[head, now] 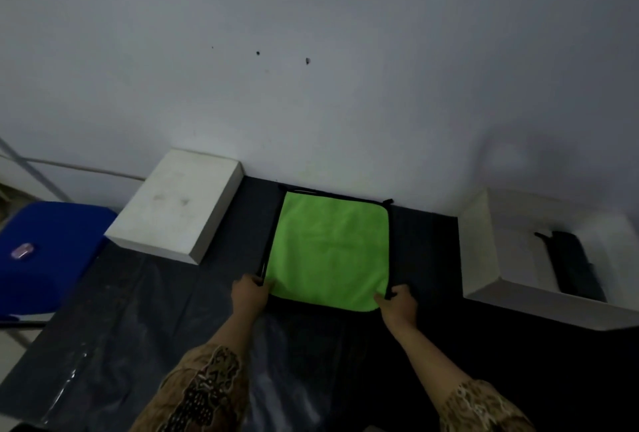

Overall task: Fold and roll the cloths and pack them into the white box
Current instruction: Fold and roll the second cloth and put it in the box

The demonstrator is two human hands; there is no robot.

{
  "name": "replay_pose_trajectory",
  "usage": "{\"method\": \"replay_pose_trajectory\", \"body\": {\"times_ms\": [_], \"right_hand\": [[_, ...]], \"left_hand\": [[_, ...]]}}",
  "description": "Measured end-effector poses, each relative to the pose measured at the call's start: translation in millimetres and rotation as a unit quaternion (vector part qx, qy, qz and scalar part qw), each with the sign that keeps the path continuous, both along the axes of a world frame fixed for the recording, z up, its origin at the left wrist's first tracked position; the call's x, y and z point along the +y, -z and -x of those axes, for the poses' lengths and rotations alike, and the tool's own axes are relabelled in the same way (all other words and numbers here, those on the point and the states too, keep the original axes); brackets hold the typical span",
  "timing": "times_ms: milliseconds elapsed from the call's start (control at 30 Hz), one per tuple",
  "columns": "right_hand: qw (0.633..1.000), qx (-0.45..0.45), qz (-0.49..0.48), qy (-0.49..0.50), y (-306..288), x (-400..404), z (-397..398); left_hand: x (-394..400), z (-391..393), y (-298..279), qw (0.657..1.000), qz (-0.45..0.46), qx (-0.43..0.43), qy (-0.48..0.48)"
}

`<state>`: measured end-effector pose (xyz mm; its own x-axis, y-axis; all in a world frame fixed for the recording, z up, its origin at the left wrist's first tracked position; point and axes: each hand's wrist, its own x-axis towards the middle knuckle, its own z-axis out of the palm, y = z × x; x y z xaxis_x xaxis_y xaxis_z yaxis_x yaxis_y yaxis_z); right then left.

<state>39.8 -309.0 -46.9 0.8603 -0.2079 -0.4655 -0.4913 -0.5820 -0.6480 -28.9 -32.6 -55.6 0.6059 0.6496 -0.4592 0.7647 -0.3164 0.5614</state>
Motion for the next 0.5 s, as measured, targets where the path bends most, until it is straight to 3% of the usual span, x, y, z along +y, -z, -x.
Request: {"method": "replay_pose_trajectory", "body": {"times_ms": [133, 267, 400, 500], "right_hand": [[0.999, 0.016, -0.018, 0.037, 1, 6, -3], [0.997, -0.035, -0.055, 0.045, -6, 4, -5], [0.983, -0.041, -0.173, 0.043, -25, -1, -10], [0.97, -0.06, -0.237, -0.001, -47, -5, -12]], "left_hand": [[2, -4, 1, 0.999, -0.012, -0.038, -0.006], [1, -6, -6, 0.989, 0.038, -0.122, -0.071], [3, -8, -15, 0.97, 0.081, -0.215, -0.081], [2, -14, -32, 0.937, 0.176, -0.289, -0.088]]}}
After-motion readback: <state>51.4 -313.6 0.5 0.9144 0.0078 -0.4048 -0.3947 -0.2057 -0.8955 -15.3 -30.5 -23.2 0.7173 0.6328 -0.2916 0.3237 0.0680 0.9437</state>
